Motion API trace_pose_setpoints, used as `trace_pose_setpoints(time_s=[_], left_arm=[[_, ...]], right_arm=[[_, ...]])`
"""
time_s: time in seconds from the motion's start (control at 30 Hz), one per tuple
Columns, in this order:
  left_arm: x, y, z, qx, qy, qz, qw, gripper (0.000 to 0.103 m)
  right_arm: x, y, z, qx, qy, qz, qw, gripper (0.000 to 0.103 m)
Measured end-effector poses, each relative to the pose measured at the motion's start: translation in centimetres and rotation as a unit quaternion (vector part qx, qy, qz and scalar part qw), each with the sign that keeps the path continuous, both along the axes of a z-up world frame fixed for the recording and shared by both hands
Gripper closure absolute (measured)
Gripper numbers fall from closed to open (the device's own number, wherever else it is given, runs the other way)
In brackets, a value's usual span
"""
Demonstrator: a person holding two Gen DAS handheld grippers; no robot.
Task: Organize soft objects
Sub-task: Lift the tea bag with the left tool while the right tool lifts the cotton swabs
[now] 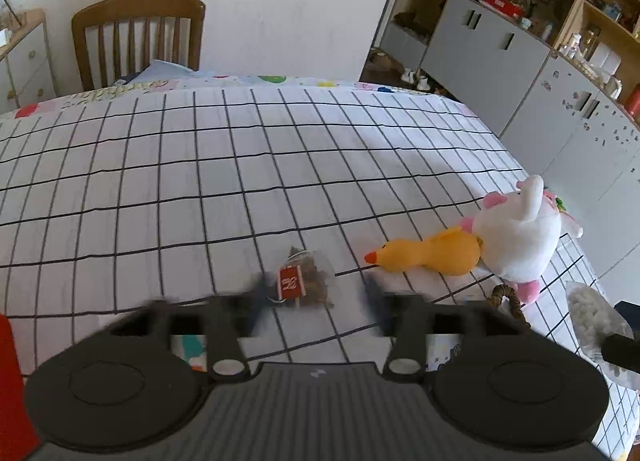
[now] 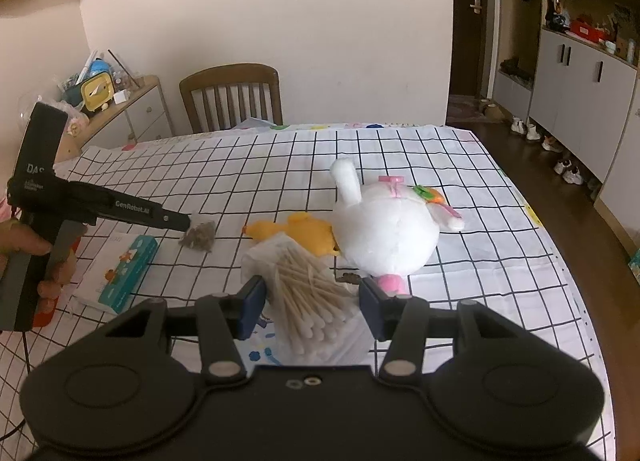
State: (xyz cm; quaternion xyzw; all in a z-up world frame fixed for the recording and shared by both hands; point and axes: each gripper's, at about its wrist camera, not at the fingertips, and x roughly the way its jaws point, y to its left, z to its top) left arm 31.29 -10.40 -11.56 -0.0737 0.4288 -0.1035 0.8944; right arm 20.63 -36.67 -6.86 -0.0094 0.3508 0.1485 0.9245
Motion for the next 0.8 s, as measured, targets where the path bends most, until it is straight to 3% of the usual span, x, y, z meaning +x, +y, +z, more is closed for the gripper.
trace_pose_setpoints(time_s=[0.13, 0.57, 0.67, 0.73, 0.8], left_arm=[[0.8, -0.3, -0.6, 0.001, 0.001, -0.006, 1.0, 0.027], [3.3, -1.7, -4.1, 0.062, 0.021, -0.017, 0.9977, 0.029], [3.4, -1.8, -4.1, 0.071, 0.012, -0.018, 0.9973, 0.042], [3.4, -1.8, -4.0, 0.077, 0.007, -0.025, 0.9967, 0.063], [3.4, -1.8, -3.9, 0.083, 0.003, -0.03, 0.9961, 0.071]], right_arm=[[0.3, 0.0, -0.2, -0.001, 0.001, 0.002, 1.0, 0.052], [1.1, 0.3, -1.1, -0.004, 0.011, 0.0, 1.0, 0.052], [1.3, 0.4, -1.1, -0.004, 0.012, -0.002, 1.0, 0.052], [1.4, 0.4, -1.2, -0.005, 0.013, -0.003, 1.0, 0.052], [1.6, 0.5, -1.2, -0.005, 0.013, -0.005, 1.0, 0.052]])
